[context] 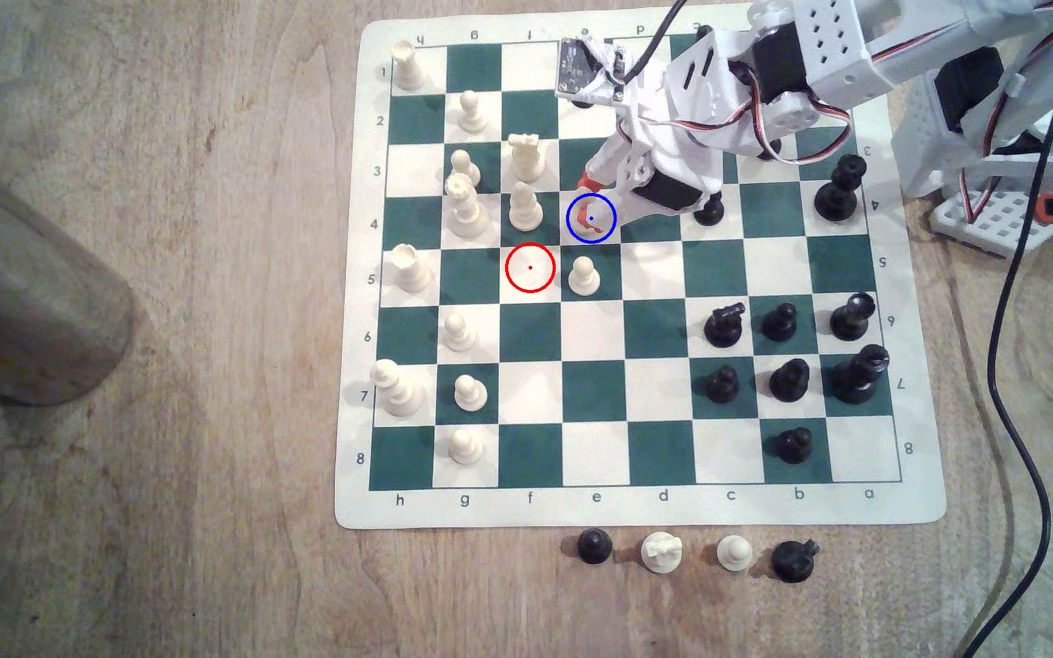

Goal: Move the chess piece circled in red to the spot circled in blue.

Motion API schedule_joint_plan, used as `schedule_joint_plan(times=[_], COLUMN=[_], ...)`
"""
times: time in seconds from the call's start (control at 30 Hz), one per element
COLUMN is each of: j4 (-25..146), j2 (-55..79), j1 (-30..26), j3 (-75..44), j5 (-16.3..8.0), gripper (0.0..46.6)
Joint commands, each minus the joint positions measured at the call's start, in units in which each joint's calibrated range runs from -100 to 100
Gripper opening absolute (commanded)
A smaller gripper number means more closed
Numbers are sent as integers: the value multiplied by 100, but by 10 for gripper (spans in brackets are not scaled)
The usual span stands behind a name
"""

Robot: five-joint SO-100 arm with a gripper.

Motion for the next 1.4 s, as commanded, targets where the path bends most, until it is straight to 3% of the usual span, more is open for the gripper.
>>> schedule_joint_plan(times=[0.0,0.73,0.77,0.8,0.93,1.37], j4=[-118,-61,-61,-61,-12,201], j2=[-39,29,37,54,131,-48], j1=[75,91,91,91,99,99], j3=[-148,-112,-112,-112,-157,-103], j5=[0,20,20,20,39,83], gripper=[10,16,20,56,126,136])
